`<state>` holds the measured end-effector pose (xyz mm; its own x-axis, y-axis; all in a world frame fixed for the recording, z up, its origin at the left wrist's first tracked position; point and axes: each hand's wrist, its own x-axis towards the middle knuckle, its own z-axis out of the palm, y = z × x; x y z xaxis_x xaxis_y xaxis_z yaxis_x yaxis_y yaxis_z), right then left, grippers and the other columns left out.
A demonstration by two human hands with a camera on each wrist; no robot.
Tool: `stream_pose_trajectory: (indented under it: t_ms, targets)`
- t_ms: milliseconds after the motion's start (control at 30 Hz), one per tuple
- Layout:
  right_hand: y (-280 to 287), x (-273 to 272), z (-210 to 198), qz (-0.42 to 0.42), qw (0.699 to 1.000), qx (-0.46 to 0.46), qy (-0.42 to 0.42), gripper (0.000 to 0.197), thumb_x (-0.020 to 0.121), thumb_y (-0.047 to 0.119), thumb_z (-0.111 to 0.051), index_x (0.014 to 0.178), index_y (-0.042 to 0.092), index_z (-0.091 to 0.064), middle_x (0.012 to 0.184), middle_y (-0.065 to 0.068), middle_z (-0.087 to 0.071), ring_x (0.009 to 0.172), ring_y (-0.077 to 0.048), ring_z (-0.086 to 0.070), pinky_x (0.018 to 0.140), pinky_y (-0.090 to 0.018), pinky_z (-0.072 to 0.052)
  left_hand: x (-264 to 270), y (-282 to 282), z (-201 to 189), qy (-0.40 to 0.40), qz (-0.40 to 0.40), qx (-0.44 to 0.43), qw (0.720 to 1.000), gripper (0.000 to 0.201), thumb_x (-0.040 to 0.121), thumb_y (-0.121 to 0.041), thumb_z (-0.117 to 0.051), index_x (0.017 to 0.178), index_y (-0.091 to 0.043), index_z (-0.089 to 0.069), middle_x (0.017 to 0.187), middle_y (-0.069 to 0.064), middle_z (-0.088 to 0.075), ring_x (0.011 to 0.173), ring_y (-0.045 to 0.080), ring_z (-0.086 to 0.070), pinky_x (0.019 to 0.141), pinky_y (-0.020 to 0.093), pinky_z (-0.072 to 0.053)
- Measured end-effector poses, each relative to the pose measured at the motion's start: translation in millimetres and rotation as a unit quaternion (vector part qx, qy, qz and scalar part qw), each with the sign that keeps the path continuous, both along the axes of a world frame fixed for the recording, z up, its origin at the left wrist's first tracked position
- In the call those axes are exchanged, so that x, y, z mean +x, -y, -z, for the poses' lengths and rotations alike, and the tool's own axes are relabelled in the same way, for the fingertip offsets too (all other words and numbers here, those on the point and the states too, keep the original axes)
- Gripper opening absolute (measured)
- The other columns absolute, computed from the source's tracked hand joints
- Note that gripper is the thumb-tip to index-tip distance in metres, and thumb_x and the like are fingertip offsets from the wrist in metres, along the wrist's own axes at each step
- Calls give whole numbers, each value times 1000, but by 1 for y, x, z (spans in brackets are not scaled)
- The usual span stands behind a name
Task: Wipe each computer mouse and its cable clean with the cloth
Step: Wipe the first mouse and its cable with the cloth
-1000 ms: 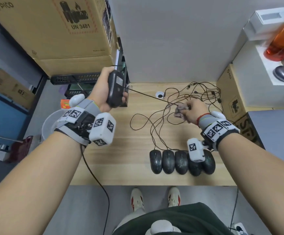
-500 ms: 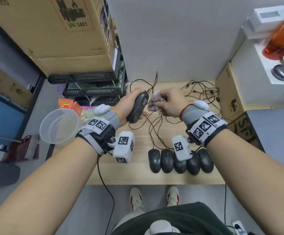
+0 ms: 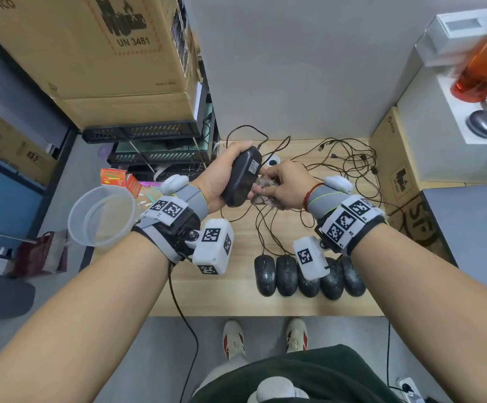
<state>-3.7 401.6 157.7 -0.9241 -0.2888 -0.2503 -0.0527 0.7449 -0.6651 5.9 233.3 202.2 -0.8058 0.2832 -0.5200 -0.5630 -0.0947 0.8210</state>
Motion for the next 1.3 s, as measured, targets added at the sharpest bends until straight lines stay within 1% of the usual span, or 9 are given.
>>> stream_pose_trajectory:
  t_ms: [233, 433, 633, 767, 867, 967, 1033, 1133, 1300]
  targets:
    - [-1, -2, 7, 19, 999, -39, 29, 9, 89, 27, -70, 82, 23, -69, 66, -3, -70, 52, -19, -64, 53, -32, -58, -3, 0, 8, 7, -21, 2, 1000, 43, 91, -56, -60, 83, -13, -56, 70, 8, -51, 59, 24, -52, 59, 31, -43]
    - [-13, -2, 17, 36, 999, 11, 11, 10, 90, 29, -69, 88, 19, -72, 78, -4, -71, 73, -21, -66, 64, -28, -54, -12, 8, 8, -13, -85, -10, 996, 40, 88, -55, -62, 89, -17, -53, 69, 1, -49, 52, 19, -51, 53, 27, -43]
    - [-54, -3, 30, 159, 987, 4, 33, 7, 91, 15, -65, 85, 13, -66, 71, -8, -68, 55, -20, -62, 46, -18, -50, -22, 32, 5, -44, -115, -24, 992, 54, 76, -60, -67, 102, -14, -56, 100, 8, -55, 51, 19, -50, 51, 27, -44]
    - [-90, -3, 38, 250, 967, 40, 43, 10, 91, 16, -60, 88, 15, -69, 66, -6, -67, 53, -25, -63, 50, -29, -55, -28, 57, 5, -64, -143, -34, 987, 35, 90, -51, -58, 71, -21, -63, 68, -3, -59, 49, 16, -47, 49, 26, -40]
    - [-113, 0, 38, 349, 935, 38, 52, 16, 93, 11, -57, 82, 16, -67, 62, -6, -64, 47, -22, -59, 42, -25, -51, -32, 73, 8, -48, -177, -45, 982, 35, 87, -54, -60, 79, -20, -55, 68, -3, -48, 49, 17, -48, 50, 27, -41]
    - [-113, -1, 29, 416, 909, 19, 12, 13, 88, 23, -66, 95, 14, -71, 85, -12, -71, 72, -31, -69, 67, -42, -61, -29, 71, 11, -38, -154, -60, 985, 35, 88, -54, -62, 76, -21, -55, 69, -1, -49, 50, 18, -49, 51, 27, -42]
    - [-96, -7, 18, 389, 918, -75, -13, 11, 84, 28, -70, 89, 19, -73, 84, -10, -73, 71, -32, -70, 62, -45, -61, -25, 60, 14, -33, -128, -74, 988, 36, 86, -54, -64, 80, -19, -57, 70, 1, -52, 51, 19, -52, 52, 27, -42]
    - [-58, -15, -5, 283, 946, -145, -67, 10, 85, 29, -70, 87, 20, -73, 71, -6, -70, 51, -16, -62, 42, -21, -45, -18, 37, 16, -7, -88, -52, 995, 44, 80, -56, -69, 96, -16, -57, 74, 3, -54, 54, 20, -54, 53, 28, -45]
    - [-14, -16, -26, 119, 982, -71, -131, 16, 86, 32, -72, 94, 18, -75, 73, -2, -70, 67, -20, -63, 66, -30, -50, -9, 3, 6, 13, -32, 21, 999, 36, 90, -52, -61, 86, -17, -61, 69, 0, -55, 55, 19, -50, 57, 28, -39]
